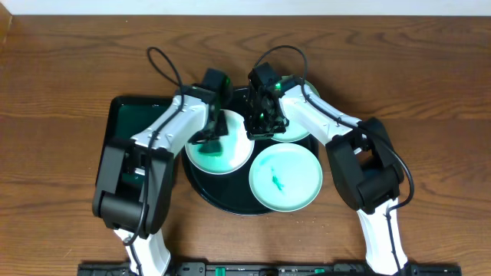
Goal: Clean dirty plates on tray and stack at the side
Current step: 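Scrub the white plate with the sponge in the left gripper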
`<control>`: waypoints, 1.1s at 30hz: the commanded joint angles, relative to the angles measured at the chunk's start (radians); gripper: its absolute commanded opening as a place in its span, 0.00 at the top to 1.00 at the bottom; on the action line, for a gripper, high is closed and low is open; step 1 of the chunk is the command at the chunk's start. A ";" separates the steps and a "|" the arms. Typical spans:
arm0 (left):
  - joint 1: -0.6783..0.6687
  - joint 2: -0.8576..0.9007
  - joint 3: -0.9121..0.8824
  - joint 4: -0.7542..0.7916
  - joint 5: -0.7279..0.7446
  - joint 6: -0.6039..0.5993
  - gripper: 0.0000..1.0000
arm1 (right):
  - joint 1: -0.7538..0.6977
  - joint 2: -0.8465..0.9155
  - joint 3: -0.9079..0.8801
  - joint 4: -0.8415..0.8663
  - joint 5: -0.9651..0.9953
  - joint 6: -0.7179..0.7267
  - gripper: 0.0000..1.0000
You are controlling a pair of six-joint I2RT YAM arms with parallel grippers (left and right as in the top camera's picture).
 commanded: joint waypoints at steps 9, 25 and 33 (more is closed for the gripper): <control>0.015 0.032 -0.010 -0.090 0.435 0.239 0.93 | -0.012 0.027 -0.014 0.005 0.019 0.000 0.99; 0.047 0.033 -0.009 0.127 -0.243 0.047 0.93 | -0.012 0.027 -0.014 0.009 0.019 0.003 0.99; 0.017 0.033 -0.009 -0.060 0.026 0.075 0.93 | -0.013 0.027 -0.014 0.011 0.019 0.003 0.99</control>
